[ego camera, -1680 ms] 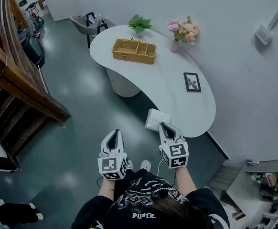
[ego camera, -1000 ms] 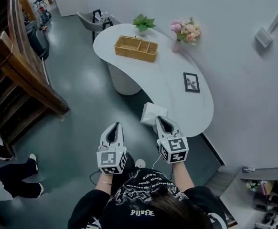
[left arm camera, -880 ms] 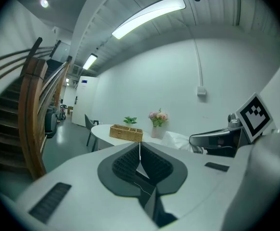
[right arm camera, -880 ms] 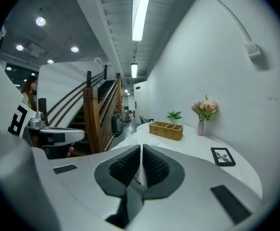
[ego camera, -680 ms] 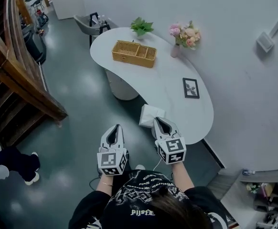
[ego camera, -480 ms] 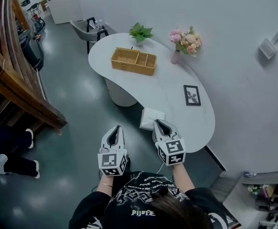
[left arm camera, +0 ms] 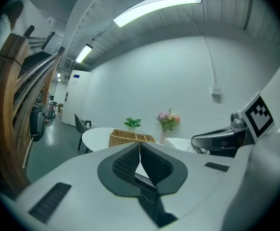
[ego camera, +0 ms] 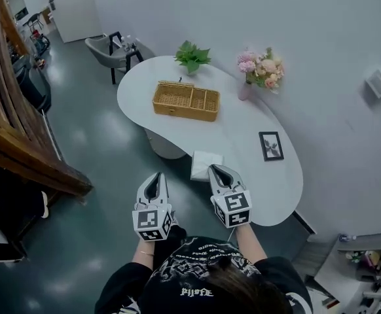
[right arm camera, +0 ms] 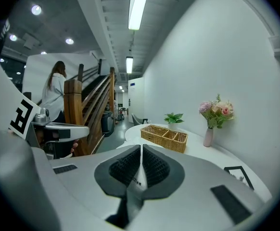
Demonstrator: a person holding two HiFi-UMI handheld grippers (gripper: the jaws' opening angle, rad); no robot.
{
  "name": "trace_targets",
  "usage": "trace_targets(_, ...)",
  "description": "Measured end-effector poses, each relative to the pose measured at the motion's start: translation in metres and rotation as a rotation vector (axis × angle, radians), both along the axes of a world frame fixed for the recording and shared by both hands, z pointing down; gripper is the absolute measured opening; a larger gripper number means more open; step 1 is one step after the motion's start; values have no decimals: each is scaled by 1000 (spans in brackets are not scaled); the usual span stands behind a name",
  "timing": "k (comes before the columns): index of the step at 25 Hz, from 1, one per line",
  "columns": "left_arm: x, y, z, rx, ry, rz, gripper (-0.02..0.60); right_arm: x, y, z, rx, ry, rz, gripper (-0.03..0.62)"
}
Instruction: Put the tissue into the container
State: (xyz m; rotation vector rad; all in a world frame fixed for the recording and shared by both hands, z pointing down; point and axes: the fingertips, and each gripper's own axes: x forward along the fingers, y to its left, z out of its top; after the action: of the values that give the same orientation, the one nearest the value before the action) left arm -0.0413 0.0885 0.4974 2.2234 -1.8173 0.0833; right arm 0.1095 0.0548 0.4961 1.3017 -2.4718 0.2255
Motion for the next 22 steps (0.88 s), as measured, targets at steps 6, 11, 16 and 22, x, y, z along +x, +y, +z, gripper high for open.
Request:
trace_targets(6, -32, -40, 0, -3, -5, 39, 25, -37, -33, -1, -6, 17, 29, 32)
trace_targets(11, -54, -65, 2, -3, 3, 68, 25, -58, -58, -8, 47, 23, 75, 25)
trace_targets(16, -56, -75, 2, 1, 11, 101, 25, -65, -71, -12, 63, 14, 100, 23)
trace_targets(22, -57, -88, 5, 4, 6, 110, 25, -73, -93, -16, 93, 20, 85, 23)
